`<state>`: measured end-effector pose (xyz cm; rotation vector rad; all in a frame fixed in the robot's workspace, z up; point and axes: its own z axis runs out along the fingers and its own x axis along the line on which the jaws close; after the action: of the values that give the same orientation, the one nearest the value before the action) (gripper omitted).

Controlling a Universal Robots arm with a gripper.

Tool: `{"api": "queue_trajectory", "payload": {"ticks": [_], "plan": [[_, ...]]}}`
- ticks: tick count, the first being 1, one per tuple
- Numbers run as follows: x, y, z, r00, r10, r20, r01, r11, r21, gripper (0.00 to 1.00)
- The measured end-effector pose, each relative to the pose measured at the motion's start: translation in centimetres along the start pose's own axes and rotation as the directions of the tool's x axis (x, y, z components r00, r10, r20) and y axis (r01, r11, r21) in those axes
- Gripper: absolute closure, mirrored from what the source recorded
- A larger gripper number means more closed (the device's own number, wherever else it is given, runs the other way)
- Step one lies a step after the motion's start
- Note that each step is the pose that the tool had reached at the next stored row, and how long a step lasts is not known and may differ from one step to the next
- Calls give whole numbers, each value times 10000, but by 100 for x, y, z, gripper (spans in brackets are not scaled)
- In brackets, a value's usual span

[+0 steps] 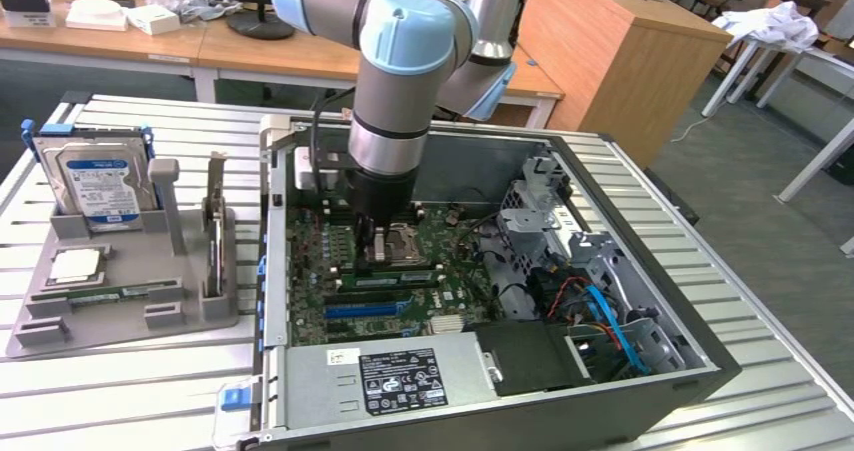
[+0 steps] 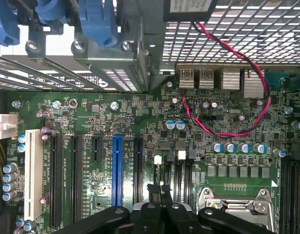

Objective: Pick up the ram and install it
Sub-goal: 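Press down the ram until it locks into place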

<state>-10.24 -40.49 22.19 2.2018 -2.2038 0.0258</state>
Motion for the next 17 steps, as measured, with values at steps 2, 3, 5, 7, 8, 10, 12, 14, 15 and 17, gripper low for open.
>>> {"api": "queue_trajectory", "payload": {"ticks": [2,3,5,7,8,10,12,14,15,17], "plan": [[-1,0,2,10000,0,1,0,10000,5,90],[-1,0,3,10000,1,1,-1,10000,8,90],[-1,0,4,10000,1,3,-1,10000,12,90],[-2,-1,-7,10000,1,16,-1,10000,25,90],[-3,-2,-23,10000,1,21,-1,10000,28,90],[1,-1,-73,10000,-1,4,0,10000,13,90],[3,-7,-116,10000,0,5,0,10000,12,90],[4,-29,-150,10000,2,3,-2,10000,8,90],[4,-47,-162,10000,1,5,-1,10000,5,90],[5,-84,-185,10000,1,6,-1,10000,2,90]]}}
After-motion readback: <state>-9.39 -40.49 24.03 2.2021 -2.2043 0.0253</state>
